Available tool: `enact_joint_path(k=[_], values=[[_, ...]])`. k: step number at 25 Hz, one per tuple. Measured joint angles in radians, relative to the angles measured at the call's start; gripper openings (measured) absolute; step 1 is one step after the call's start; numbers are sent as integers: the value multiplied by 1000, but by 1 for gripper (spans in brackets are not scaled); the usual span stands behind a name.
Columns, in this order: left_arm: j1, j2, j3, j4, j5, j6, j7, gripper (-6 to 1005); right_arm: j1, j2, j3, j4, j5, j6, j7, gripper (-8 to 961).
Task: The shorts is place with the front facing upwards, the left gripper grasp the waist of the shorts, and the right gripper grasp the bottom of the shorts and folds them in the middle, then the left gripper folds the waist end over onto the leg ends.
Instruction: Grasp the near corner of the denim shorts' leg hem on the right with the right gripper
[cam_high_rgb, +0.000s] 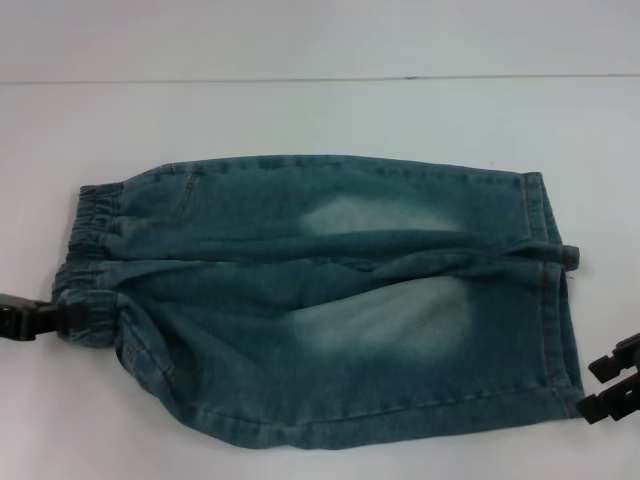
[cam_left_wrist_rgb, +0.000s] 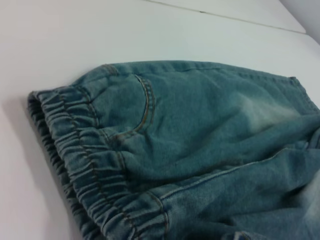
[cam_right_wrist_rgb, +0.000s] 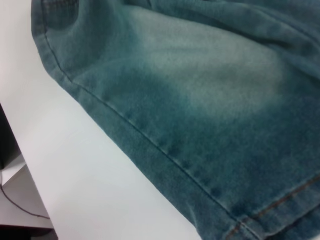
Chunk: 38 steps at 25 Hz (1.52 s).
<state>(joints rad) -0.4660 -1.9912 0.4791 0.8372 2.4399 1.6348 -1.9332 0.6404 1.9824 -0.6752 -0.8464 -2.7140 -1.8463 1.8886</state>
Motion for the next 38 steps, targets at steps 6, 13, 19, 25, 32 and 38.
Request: enact_joint_path(k=[6,13,19,25,32,38], values=[[0,-1,5,0,8,-3,-2,19,14,7,-48,34,-3,31,15,817],[2,0,5,0,8,-4,-3,19,28,9,-83,42,-5,33,31,817],[7,0,-1,2,8,-4,-3,19,34,9,-100,43,-6,32,37,817],[6,0,-1,-1,8,-6,-3,19,50,10,-115,76,-6,39,40,816],[6,0,-1,-3,8,-7,-3,18,58,9,-159,107,-6,59,53,813],[7,-1,3,-11,8,-18,-3,18,59,2,-155,101,-1,55,54,811]])
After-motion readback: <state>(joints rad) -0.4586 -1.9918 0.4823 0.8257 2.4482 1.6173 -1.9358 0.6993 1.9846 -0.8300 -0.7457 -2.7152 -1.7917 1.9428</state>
